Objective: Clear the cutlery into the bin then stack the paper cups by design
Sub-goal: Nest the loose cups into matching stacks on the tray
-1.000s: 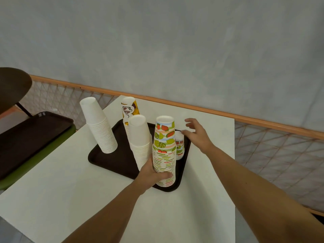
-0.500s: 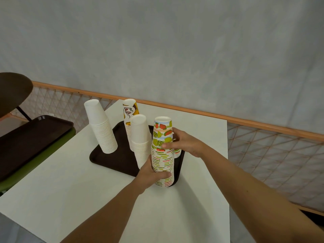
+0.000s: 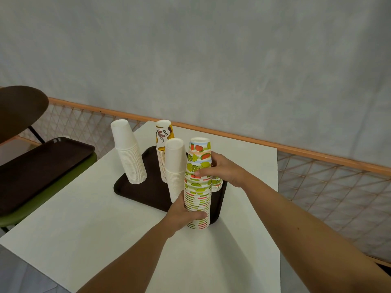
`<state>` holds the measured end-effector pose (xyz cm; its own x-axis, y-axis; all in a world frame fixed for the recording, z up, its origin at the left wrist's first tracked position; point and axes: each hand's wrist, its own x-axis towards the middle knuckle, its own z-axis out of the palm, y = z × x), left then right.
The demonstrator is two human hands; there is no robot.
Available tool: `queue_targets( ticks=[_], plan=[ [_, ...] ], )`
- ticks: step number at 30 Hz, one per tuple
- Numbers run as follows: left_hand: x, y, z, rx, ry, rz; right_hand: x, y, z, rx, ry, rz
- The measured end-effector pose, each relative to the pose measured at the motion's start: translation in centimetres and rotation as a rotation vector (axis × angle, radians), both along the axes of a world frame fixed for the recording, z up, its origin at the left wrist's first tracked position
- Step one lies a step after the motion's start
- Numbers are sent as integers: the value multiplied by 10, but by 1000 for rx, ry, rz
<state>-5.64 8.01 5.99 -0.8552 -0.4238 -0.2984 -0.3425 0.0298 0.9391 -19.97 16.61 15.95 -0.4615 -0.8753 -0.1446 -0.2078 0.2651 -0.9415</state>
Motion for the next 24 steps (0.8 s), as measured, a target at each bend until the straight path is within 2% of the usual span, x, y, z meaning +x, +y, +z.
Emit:
queue_targets(
  ticks=[10,16,24],
  plan=[
    [-3,-3,-14,14,-39,15,-28,-5,18,-228,-39,-139],
    [-6,-4,-20,26,-46,21,-54,-5,13,-382,-42,-388],
    [-15,-8,-24,49,-29,29,-79,-10,-44,-243,11,-512]
  ],
)
